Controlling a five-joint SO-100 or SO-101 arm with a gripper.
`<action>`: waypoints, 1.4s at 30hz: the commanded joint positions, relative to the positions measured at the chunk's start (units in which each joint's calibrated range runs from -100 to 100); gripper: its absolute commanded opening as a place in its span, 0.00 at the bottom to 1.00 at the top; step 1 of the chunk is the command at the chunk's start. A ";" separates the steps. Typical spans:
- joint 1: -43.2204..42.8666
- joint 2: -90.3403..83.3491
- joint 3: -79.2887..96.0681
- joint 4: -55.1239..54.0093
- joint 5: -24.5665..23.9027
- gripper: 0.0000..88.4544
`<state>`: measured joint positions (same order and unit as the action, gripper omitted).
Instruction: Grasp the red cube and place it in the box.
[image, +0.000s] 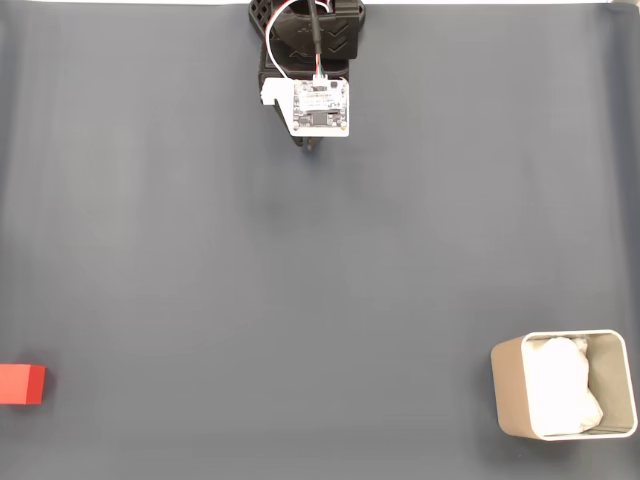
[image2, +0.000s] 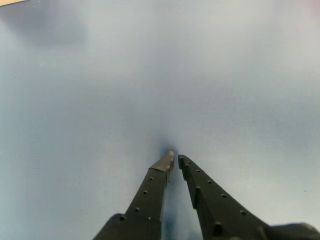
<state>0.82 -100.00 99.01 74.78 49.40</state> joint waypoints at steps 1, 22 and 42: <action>-0.25 0.09 0.81 1.12 -0.20 0.00; -0.25 0.09 0.81 1.12 -0.20 0.00; -0.32 0.09 0.81 1.12 -0.73 0.01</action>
<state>0.59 -100.00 99.01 74.78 49.40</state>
